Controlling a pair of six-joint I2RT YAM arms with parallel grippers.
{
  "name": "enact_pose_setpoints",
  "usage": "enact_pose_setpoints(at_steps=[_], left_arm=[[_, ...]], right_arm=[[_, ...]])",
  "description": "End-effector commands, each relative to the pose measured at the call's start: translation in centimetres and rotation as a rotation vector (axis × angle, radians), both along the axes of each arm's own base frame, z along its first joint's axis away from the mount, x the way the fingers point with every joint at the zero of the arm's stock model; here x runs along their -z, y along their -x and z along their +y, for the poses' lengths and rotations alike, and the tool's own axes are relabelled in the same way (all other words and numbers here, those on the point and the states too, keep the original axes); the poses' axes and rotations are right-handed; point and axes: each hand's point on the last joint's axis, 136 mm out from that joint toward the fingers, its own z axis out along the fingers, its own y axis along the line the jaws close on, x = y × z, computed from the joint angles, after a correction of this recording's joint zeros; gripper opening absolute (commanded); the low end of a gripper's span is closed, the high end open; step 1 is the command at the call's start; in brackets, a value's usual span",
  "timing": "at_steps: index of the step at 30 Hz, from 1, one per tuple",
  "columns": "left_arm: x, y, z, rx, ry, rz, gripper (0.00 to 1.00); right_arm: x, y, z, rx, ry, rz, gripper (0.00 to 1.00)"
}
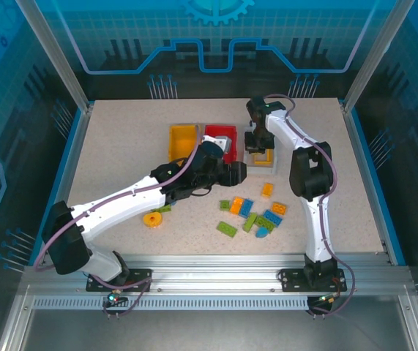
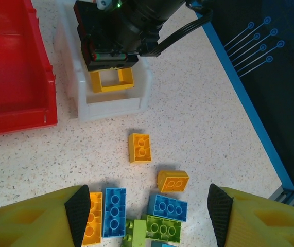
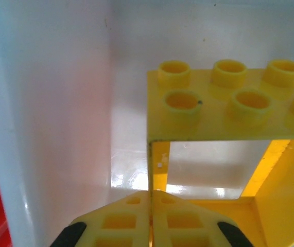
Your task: Sort the legos into containers by color
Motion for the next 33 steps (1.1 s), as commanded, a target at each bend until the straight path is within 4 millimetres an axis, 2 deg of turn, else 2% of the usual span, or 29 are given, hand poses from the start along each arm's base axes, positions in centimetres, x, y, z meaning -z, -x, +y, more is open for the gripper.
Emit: enact_pose_setpoints(at_steps=[1, 7, 12, 17, 20, 23, 26, 28, 30, 33], left_arm=[[-1.0, 0.4, 0.7, -0.008, 0.032, -0.011, 0.66], [-0.8, 0.9, 1.7, -0.023, 0.018, -0.009, 0.66], [-0.3, 1.3, 3.5, -0.063, -0.024, 0.008, 0.66], [1.3, 1.7, 7.2, -0.162, -0.086, 0.082, 0.66], [3.3, 2.0, 10.3, -0.244, -0.126, 0.160, 0.66], [6.3, 2.2, 14.0, -0.358, -0.152, 0.281, 0.66], [9.2, 2.2, 16.9, -0.470, -0.142, 0.394, 0.66], [10.5, 2.1, 18.6, -0.544, -0.135, 0.440, 0.66], [11.5, 1.7, 19.6, -0.598, -0.127, 0.473, 0.66], [13.0, 1.0, 20.6, -0.662, -0.116, 0.522, 0.66]], right_arm=[[-1.7, -0.2, -0.4, 0.020, 0.015, -0.029, 0.17], [-4.8, -0.3, -0.4, 0.029, 0.017, -0.096, 0.30], [-9.4, -0.3, 0.4, 0.020, -0.009, -0.205, 0.31], [-15.2, 0.6, 0.7, 0.018, -0.010, -0.352, 0.33], [-18.4, 2.5, 1.8, -0.014, -0.043, -0.470, 0.34], [-20.9, 6.0, 5.6, -0.145, -0.148, -0.629, 0.42], [-22.1, 11.8, 11.7, -0.380, -0.404, -0.758, 0.55], [-22.3, 16.5, 14.9, -0.502, -0.589, -0.829, 0.66], [-22.0, 20.1, 16.8, -0.567, -0.698, -0.853, 0.73], [-20.1, 24.1, 18.6, -0.625, -0.736, -0.808, 0.77]])
